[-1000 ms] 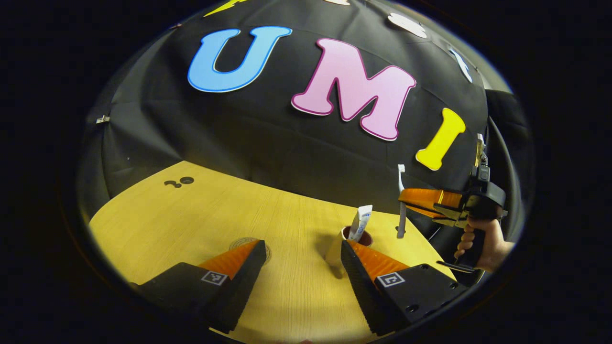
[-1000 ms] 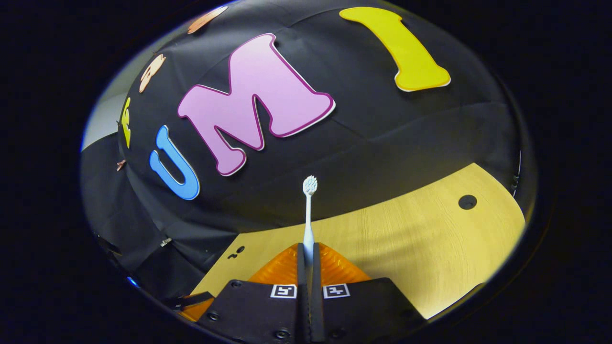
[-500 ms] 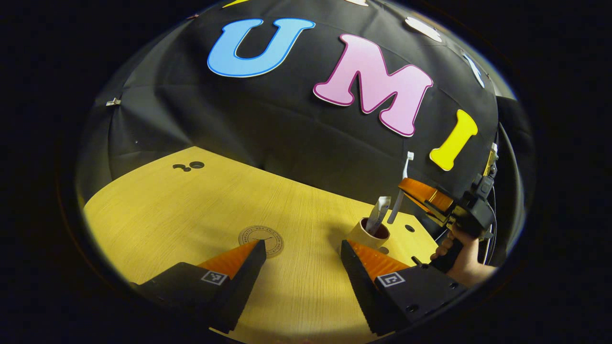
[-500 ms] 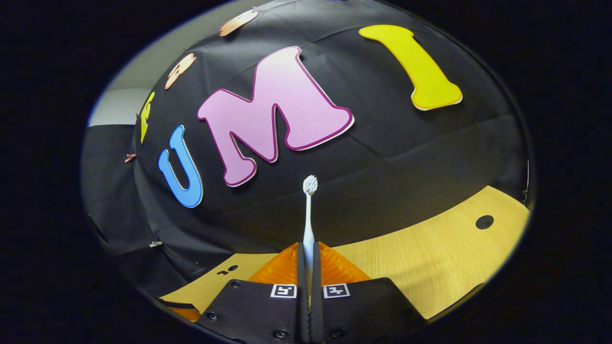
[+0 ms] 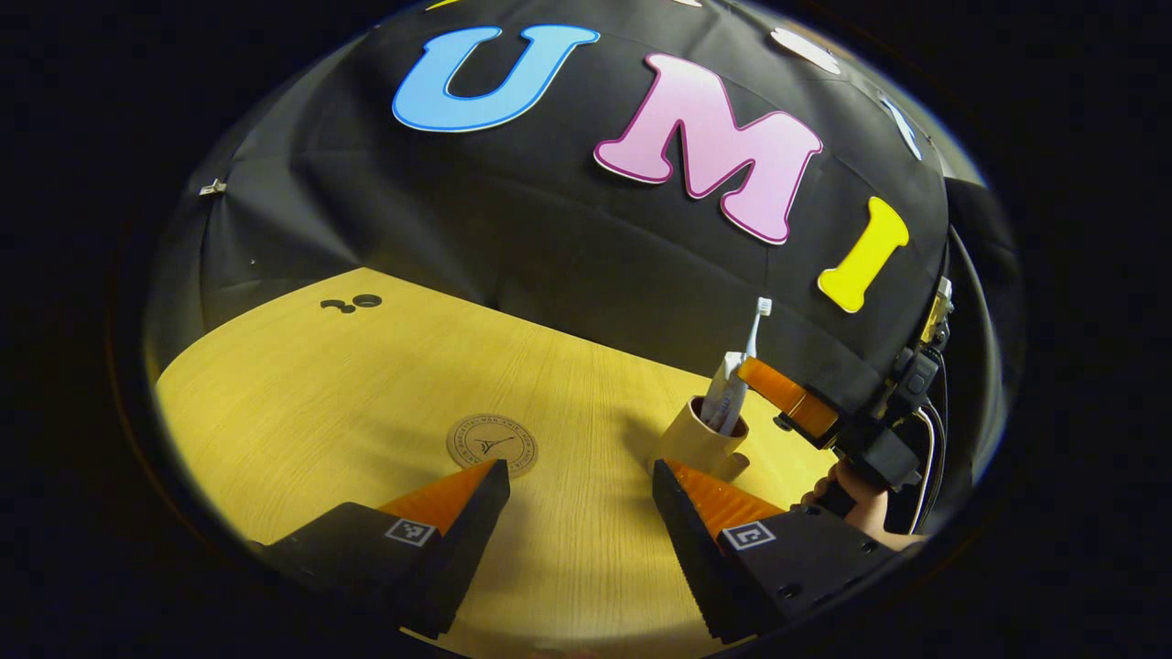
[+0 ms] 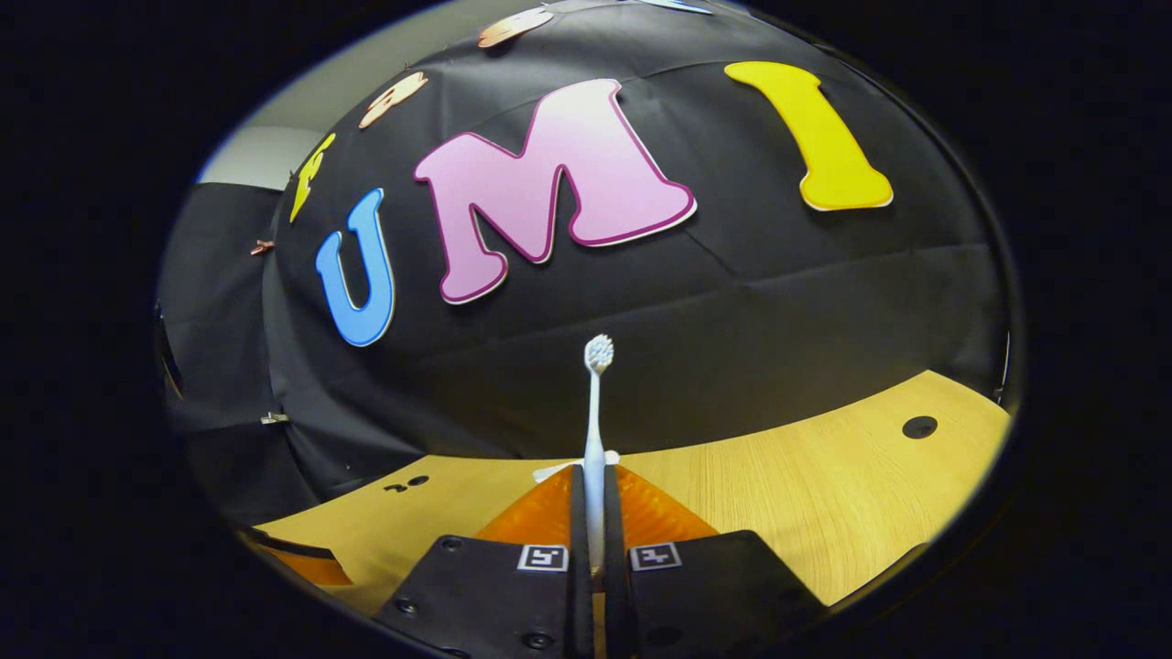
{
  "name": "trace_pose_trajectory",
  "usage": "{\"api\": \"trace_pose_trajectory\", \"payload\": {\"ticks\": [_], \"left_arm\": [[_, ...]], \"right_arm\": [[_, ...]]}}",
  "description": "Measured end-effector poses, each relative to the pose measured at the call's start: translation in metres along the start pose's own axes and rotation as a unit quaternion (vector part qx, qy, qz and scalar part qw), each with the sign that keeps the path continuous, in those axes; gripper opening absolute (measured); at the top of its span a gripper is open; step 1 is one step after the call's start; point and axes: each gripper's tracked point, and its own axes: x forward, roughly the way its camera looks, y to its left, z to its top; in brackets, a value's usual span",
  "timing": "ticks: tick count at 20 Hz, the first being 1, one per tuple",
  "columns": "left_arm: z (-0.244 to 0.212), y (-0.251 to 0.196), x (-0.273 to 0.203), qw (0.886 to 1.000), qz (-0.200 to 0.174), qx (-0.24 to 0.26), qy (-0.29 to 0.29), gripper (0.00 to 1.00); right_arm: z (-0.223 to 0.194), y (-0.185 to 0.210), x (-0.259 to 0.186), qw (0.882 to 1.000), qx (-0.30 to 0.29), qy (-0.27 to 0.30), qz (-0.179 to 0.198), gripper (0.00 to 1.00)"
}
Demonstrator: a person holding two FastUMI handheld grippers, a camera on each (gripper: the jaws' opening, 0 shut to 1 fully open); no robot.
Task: Put the toothbrush and toothpaste on the desktop into the cup, then pick up the cup and place it on the coaster on the desktop.
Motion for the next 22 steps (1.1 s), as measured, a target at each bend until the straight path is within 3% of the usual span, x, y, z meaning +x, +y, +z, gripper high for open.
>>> {"api": "trace_pose_trajectory", "payload": {"ticks": [2,3,4,6,7,9,12,18,22], "left_arm": [[-0.002,-0.003,-0.001,1.0,-0.001,0.003,0.003,0.98],[-0.003,-0.004,-0.003,1.0,-0.002,0.005,0.004,0.97],[-0.002,-0.006,-0.004,1.0,-0.002,0.006,0.005,0.97],[0.0,-0.01,-0.007,1.0,-0.002,0.004,0.004,0.97],[0.001,-0.012,-0.009,1.0,-0.001,0.002,0.003,0.98],[0.003,-0.012,-0.016,1.0,0.004,0.002,0.002,0.98],[0.004,-0.009,-0.03,1.0,0.015,-0.001,0.003,0.98],[0.0,0.011,-0.063,0.999,0.048,-0.003,0.015,0.97],[-0.001,0.023,-0.08,0.997,0.072,-0.019,0.025,0.98]], "right_arm": [[0.01,0.004,-0.008,1.0,-0.006,-0.009,0.004,0.36],[0.014,0.003,-0.013,1.0,-0.013,-0.009,0.002,0.63],[0.018,0.004,-0.018,1.0,-0.017,-0.007,0.0,0.79],[0.026,0.001,-0.026,1.0,-0.019,0.003,-0.006,0.78],[0.028,-0.001,-0.032,1.0,-0.019,0.01,-0.012,0.88],[0.029,-0.003,-0.04,0.999,-0.023,0.029,-0.021,0.98],[0.031,-0.013,-0.052,0.996,-0.039,0.063,-0.048,0.98],[0.028,-0.018,-0.066,0.985,-0.016,0.152,-0.084,0.98],[0.005,-0.017,-0.066,0.966,0.012,0.24,-0.092,0.97]]}}
